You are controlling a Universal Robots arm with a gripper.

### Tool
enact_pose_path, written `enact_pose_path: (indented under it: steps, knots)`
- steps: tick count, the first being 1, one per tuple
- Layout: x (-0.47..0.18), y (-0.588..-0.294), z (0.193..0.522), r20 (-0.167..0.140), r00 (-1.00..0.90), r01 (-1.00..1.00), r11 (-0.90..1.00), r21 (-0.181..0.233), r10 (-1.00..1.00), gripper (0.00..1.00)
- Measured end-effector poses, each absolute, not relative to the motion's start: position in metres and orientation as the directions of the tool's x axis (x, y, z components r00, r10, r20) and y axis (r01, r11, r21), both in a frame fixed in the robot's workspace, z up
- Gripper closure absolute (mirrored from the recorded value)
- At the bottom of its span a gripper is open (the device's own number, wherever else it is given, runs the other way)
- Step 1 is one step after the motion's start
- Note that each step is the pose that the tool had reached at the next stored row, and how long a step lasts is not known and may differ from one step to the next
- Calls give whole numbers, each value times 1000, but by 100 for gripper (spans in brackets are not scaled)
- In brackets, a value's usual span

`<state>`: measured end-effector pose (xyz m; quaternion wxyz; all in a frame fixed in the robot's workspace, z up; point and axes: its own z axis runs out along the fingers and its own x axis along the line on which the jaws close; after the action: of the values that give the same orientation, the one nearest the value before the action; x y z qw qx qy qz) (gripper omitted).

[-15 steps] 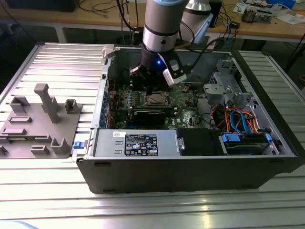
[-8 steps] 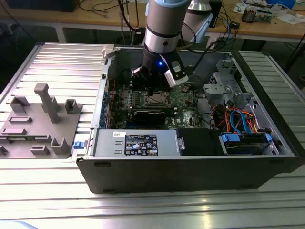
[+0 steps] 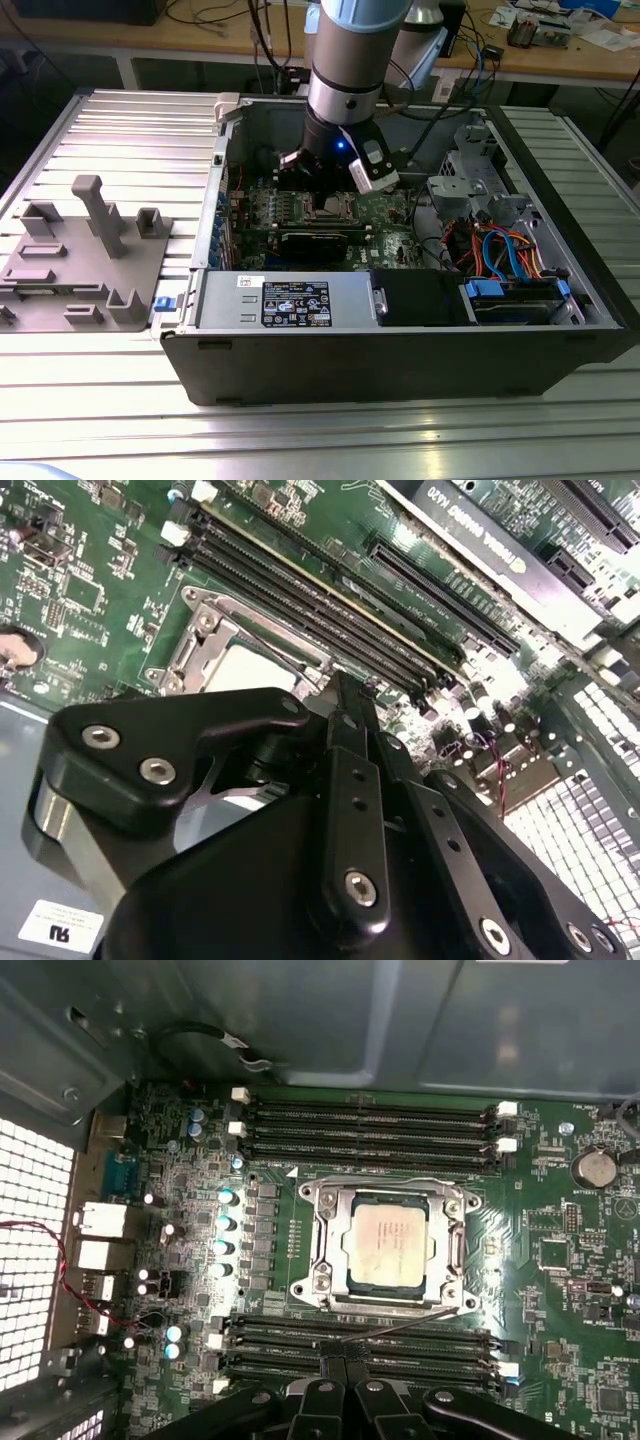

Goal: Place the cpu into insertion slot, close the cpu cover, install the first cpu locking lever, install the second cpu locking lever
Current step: 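Install the second cpu locking lever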

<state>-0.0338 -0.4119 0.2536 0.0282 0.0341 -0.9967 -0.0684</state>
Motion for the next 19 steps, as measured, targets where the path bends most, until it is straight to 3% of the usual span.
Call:
enact_pose_path:
  steps: [19]
  knots:
    - [-46,-412,228,50,-996,-64,986,154,-73,89]
